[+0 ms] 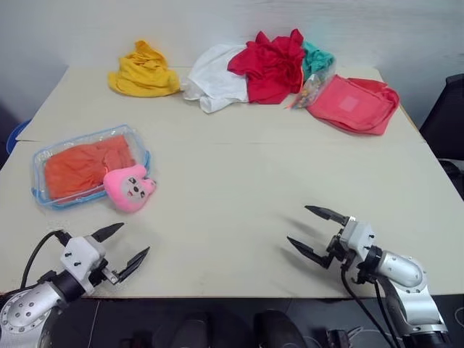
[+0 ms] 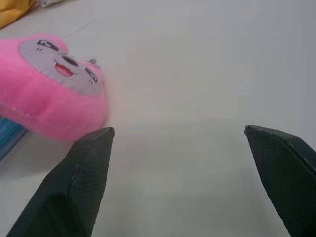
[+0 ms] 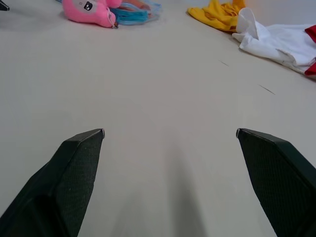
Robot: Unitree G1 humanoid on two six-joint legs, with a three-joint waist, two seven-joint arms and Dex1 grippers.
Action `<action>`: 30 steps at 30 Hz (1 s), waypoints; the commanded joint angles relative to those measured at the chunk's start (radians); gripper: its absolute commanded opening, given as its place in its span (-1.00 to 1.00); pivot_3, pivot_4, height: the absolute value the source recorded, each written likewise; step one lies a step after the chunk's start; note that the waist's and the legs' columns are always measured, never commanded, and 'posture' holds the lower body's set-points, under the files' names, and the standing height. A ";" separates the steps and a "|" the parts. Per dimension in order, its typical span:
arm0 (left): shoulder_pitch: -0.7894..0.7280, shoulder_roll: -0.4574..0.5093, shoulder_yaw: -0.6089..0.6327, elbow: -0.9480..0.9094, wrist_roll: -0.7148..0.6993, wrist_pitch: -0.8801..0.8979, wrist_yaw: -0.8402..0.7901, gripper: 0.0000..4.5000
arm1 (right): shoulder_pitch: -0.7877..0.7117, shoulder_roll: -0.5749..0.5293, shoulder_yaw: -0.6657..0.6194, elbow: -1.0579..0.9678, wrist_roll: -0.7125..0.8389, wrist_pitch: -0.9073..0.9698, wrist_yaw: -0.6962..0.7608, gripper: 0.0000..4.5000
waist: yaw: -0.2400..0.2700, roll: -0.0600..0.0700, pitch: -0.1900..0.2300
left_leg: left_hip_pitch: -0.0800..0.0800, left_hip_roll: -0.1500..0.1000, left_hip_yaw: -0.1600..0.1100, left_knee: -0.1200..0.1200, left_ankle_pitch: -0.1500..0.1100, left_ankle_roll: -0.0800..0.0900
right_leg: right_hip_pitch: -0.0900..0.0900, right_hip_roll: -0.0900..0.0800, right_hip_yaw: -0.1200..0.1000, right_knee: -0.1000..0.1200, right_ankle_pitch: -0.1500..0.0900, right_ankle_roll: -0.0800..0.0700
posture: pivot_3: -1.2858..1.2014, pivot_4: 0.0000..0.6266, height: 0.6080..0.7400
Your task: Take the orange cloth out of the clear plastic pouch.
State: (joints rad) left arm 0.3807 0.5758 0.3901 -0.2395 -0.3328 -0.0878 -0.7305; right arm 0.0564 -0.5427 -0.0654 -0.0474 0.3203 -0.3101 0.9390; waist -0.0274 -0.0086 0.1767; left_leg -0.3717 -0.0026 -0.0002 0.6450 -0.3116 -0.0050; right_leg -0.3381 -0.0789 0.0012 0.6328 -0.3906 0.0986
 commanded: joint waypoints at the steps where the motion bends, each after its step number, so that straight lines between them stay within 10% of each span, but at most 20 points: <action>1: 0.009 0.003 0.009 -0.043 -0.003 0.001 0.006 0.98 | 0.019 -0.023 -0.018 -0.046 0.028 0.005 0.017 1.00 | 0.000 0.000 0.000 | 0.000 0.000 0.000 0.000 0.000 0.000 | 0.000 0.000 0.000 0.000 0.000 0.000 | 0.03 -0.52 1.00; 19: 0.019 0.033 0.056 -0.031 -0.132 0.024 -0.152 0.98 | 0.065 -0.051 0.018 -0.057 0.033 0.012 0.115 1.00 | 0.000 0.000 0.000 | 0.000 0.000 0.000 0.001 0.000 0.000 | 0.001 0.000 0.000 0.000 0.000 0.000 | 0.03 -0.52 1.00; 30: 0.009 -0.008 0.338 0.305 -0.071 -0.073 0.090 0.98 | -0.081 0.108 0.067 -0.216 0.180 0.082 0.057 1.00 | 0.000 -0.002 0.001 | 0.000 0.001 0.000 0.000 -0.001 0.001 | 0.000 0.001 0.000 0.002 0.000 0.000 | 0.03 -0.52 1.00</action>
State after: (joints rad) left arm 0.3967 0.5555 0.6920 0.0330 -0.4348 -0.1213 -0.6773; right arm -0.0118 -0.4529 -0.0010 -0.2164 0.4658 -0.2345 1.0300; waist -0.0273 -0.0110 0.1774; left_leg -0.3712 -0.0019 -0.0007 0.6456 -0.3124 -0.0038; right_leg -0.3383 -0.0782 0.0007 0.6346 -0.3906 0.0987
